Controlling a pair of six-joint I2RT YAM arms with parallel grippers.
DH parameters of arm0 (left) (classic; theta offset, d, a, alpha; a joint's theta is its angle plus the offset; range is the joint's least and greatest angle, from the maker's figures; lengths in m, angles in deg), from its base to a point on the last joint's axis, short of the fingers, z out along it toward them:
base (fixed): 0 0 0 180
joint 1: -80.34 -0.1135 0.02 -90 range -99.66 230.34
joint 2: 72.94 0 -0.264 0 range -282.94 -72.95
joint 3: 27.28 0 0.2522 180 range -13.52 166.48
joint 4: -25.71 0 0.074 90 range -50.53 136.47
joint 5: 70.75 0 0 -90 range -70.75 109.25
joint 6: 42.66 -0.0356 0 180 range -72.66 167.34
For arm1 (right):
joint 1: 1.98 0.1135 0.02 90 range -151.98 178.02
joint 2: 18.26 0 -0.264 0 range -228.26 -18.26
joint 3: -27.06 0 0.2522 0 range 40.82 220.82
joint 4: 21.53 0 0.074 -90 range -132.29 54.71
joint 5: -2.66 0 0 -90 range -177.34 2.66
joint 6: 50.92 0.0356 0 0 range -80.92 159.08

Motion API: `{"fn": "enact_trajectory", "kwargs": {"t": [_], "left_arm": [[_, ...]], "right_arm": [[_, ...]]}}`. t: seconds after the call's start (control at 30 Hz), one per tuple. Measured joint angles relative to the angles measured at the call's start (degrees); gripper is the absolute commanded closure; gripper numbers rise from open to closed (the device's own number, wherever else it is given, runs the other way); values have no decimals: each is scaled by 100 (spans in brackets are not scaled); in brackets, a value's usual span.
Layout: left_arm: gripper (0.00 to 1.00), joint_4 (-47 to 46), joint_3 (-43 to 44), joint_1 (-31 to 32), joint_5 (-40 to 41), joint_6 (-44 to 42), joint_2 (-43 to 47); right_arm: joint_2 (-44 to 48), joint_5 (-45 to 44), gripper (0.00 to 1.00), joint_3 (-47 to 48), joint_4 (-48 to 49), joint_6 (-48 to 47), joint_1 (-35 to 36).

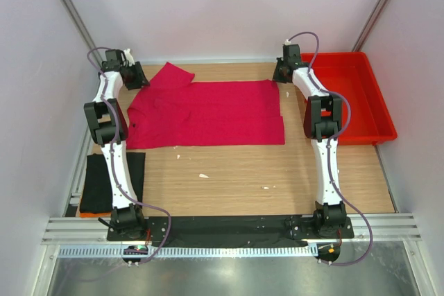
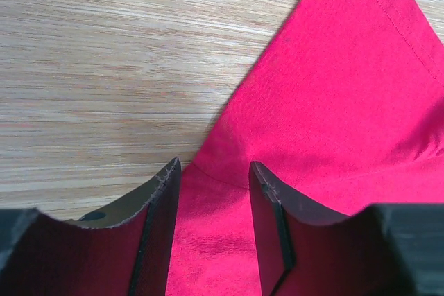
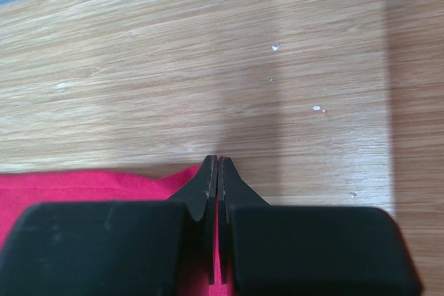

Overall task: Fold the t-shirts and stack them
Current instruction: Fold the tshirt

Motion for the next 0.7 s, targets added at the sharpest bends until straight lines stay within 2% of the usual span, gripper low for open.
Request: {"fn": "enact_trajectory", "kwargs": {"t": [0.07, 0.17, 0.27, 0.4, 0.57, 0.7], "left_arm": [[48, -4, 11, 0, 0, 0, 0], [48, -24, 22, 0, -2, 0, 0], [56, -33, 22, 0, -11, 0, 0], [59, -4, 22, 22, -31, -92, -9], [72, 46, 87, 109, -33, -181, -85], [95, 70, 92, 164, -31, -245, -101]], "right_arm": [[-7, 2, 99, 13, -4, 0, 0], [-17, 2, 99, 37, -7, 0, 0], [-20, 2, 99, 39, -9, 0, 0], [-28, 0, 99, 55, -13, 0, 0], [-31, 0, 99, 61, -13, 7, 0], [-31, -22, 99, 63, -13, 4, 0]]}}
